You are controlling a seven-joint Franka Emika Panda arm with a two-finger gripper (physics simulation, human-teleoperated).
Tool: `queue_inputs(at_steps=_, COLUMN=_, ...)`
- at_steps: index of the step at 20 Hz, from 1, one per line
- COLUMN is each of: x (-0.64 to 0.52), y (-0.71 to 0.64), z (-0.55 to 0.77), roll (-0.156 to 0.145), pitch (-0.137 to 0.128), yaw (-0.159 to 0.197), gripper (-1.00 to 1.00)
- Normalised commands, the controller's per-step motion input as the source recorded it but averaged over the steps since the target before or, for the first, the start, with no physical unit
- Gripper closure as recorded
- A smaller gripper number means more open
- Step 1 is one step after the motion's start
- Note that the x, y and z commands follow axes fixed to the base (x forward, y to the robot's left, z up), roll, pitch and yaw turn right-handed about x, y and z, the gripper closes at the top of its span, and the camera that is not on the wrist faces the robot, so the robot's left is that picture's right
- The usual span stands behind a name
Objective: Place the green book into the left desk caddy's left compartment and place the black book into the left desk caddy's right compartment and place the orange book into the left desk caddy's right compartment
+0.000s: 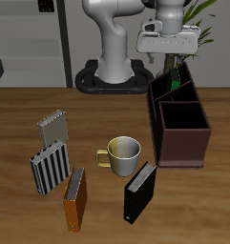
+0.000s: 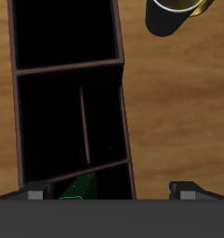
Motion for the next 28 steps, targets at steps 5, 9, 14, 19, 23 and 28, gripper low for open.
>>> queue_inputs(at_steps=5, x=0.56, y=-0.26, z=0.09, roll=-0.04, pitch=0.057, yaw=0.001, gripper=-1.0)
queue_inputs(at_steps=9, x=0.66, y=-0.26, z=0.14, roll=-0.013, pitch=-0.015, yaw=0.017, gripper=-1.0)
queue_inputs(at_steps=14, x=0.42, y=-0.06, z=0.13, roll=0.009, pitch=-0.021, yaw=0.038, gripper=-1.0)
queue_inputs(at_steps=19, x=0.62, y=-0.04, z=0.09, roll=0.098, pitch=0.038, yaw=0.031, gripper=-1.0)
queue_inputs(at_steps=23, x=0.42, y=-0.16, z=0.03, roll=0.044, pitch=-0.01, yaw=0.064, gripper=-1.0)
queue_inputs(at_steps=28, x=0.48, y=-0.14, z=0.0, roll=0.011, pitch=0.029, yaw=-0.01, gripper=-1.0)
